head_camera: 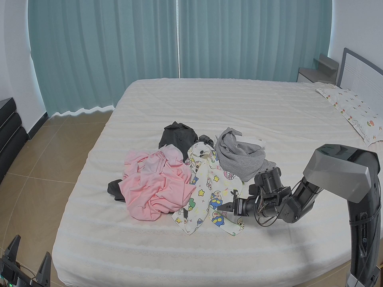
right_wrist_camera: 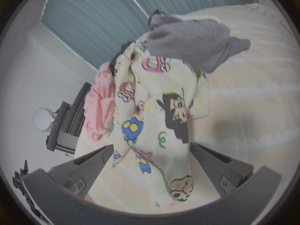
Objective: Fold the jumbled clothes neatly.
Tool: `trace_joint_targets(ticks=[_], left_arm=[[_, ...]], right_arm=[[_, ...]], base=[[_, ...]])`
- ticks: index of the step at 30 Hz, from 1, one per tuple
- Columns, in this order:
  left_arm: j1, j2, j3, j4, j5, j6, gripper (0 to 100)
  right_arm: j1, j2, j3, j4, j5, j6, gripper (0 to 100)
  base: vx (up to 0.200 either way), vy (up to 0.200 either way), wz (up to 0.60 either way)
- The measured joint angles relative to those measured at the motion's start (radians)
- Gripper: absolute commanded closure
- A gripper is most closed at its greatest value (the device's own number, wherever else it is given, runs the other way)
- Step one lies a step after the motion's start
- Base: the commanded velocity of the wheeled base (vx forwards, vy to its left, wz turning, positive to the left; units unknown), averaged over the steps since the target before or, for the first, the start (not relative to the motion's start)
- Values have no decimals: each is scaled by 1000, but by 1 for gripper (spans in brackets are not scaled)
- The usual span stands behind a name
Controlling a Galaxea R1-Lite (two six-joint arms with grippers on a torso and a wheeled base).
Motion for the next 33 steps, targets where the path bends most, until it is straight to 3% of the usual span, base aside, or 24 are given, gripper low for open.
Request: trace_joint_targets(ticks=[6,7,14,21,24,33], left_arm=[[0,0,0,0,0,0,0],[0,0,0,0,0,0,0],[0,0,0,0,0,0,0],[0,0,0,0,0,0,0],[0,0,0,0,0,0,0],[0,0,0,0,0,0,0]], right_arm=[[21,30,-38,14,7,-11,0],[24,33,-41,16,8,-11,100],[34,42,-74,108,9,-35,100],[31,37,-74,90,17,-41,100],[26,29,-56,13,24,-34,100],[19,-35,190,-436,77,32,100]], base=[[0,0,0],[0,0,0],[0,0,0],[0,0,0],[0,0,0],[0,0,0]])
